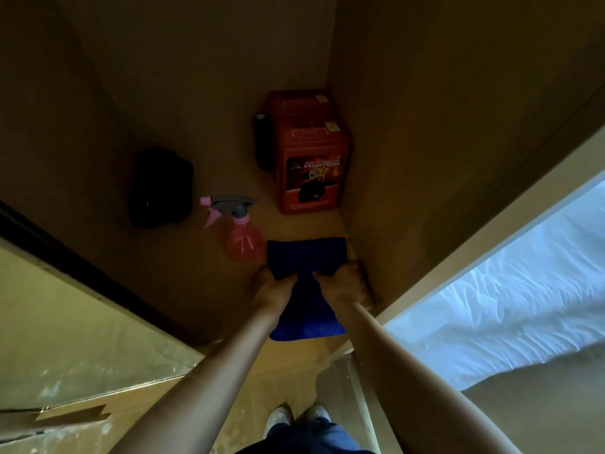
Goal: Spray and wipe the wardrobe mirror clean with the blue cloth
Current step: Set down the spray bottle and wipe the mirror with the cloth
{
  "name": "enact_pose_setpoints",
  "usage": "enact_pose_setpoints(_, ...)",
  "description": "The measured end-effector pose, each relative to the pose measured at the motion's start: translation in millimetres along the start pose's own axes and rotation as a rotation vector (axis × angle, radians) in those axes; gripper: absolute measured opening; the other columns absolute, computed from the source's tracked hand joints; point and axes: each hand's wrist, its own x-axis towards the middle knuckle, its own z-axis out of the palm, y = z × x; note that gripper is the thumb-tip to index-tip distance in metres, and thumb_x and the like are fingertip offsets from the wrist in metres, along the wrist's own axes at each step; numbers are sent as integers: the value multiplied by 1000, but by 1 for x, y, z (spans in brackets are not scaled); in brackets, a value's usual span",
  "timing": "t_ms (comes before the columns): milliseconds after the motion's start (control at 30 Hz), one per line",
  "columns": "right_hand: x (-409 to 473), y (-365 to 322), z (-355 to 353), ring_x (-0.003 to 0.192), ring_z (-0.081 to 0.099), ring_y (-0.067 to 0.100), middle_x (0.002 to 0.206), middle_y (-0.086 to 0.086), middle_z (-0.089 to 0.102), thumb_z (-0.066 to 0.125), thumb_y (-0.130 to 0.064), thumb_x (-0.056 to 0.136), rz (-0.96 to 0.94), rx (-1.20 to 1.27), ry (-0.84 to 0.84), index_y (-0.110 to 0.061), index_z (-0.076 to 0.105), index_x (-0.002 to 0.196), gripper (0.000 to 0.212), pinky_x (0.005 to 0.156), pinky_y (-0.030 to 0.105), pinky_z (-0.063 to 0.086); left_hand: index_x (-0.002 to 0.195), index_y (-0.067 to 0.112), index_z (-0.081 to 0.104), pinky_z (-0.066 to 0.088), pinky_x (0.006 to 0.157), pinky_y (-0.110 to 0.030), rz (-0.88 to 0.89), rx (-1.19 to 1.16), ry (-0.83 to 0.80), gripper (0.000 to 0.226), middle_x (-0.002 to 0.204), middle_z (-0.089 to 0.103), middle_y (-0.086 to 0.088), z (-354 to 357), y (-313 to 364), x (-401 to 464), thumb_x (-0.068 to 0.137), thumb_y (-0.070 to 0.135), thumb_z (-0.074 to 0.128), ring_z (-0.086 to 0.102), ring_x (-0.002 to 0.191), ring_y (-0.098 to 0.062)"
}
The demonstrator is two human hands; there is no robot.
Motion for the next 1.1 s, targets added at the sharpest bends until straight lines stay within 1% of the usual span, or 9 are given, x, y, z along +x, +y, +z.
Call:
enact_pose_setpoints(167, 4, -1, -12, 122, 51, 33, 135, 13, 53, 79, -20, 78, 61, 363, -156, -5, 49, 133, 65, 95, 39, 46, 120, 19, 52, 54, 87, -50, -150, -241, -157, 59, 115, 62, -8, -7, 6, 1, 69, 30, 79, 63, 100, -32)
enact_pose_setpoints(300, -1, -2, -20, 109, 52, 23, 121, 0, 57, 75, -12, 76, -32, 427, -189, -13, 53, 129, 58, 84, 34, 44, 116, 25, 55, 56, 84, -45, -141, -342, -270, 41, 108, 65, -6, -11, 3, -5, 79, 14, 69, 65, 96, -29)
enact_pose_setpoints(400, -12, -5, -23, 112, 55, 23, 122, -1, 60, 75, -18, 69, -96, 427, -210, -21, 55, 127, 61, 93, 41, 48, 110, 18, 61, 53, 68, -34, -145, -461, -339, 29, 101, 69, -8, -15, 0, -14, 83, 7, 64, 66, 88, -25)
enact_pose_setpoints(467, -16, -2, -23, 117, 55, 25, 125, 0, 60, 76, -22, 68, -155, 421, -221, -22, 54, 130, 65, 98, 45, 48, 112, 19, 59, 54, 72, -36, -111, -497, -349, 31, 105, 69, -7, -18, -2, -18, 84, 10, 69, 66, 91, -24)
enact_pose_setpoints(567, -24, 5, -30, 118, 50, 17, 127, -3, 53, 78, -18, 79, -221, 443, -223, -15, 45, 137, 67, 98, 31, 43, 129, 22, 51, 56, 87, -45, -55, -524, -350, 57, 120, 65, -6, -24, -5, -23, 79, 25, 77, 66, 103, -25)
enact_pose_setpoints(667, -33, 15, -37, 120, 48, 16, 133, -1, 50, 79, -19, 80, -278, 481, -228, -17, 39, 142, 73, 93, 27, 39, 130, 25, 53, 54, 91, -49, 12, -513, -362, 60, 122, 65, -5, -33, -3, -36, 75, 39, 75, 65, 106, -25)
enact_pose_setpoints(800, -58, 25, -45, 128, 46, 15, 143, -5, 44, 79, -31, 80, -432, 494, -116, -24, 28, 147, 84, 93, 24, 43, 105, 26, 64, 55, 87, -46, 125, -488, -285, 20, 109, 70, -5, -46, -4, -65, 88, 37, 65, 68, 98, -25)
enact_pose_setpoints(967, -102, 40, -59, 117, 36, -13, 139, -23, 34, 69, -26, 90, -764, 514, 28, -46, 15, 149, 82, 82, -4, 35, 110, 26, 63, 56, 84, -41, 306, -512, -192, 19, 109, 71, -1, -60, -12, -115, 92, 31, 61, 69, 98, -22)
enact_pose_setpoints(1100, -144, 50, -67, 110, 45, 5, 149, -2, 29, 54, -23, 100, -931, 344, 140, -47, 28, 145, 57, 76, 9, 45, 96, 33, 63, 54, 79, -36, 424, -461, -45, 6, 95, 72, 8, -68, -12, -166, 91, 34, 63, 68, 93, -17)
